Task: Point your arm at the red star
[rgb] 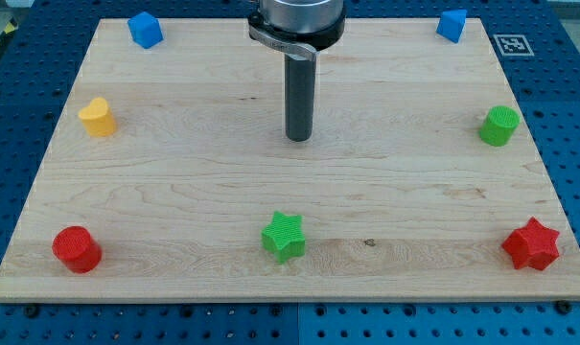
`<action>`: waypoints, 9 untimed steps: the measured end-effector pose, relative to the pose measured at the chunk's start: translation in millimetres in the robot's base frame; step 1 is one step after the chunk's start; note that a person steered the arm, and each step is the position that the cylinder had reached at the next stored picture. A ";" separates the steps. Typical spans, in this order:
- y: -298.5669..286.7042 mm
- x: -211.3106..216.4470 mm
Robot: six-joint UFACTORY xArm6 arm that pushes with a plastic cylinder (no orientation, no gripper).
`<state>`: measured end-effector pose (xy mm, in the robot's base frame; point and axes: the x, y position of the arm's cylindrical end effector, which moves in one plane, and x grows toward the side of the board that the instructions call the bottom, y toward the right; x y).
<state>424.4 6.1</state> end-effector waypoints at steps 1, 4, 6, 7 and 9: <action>0.0 0.0; 25.9 1.3; 106.0 8.3; 107.8 9.7; 168.6 42.5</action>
<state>466.8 174.7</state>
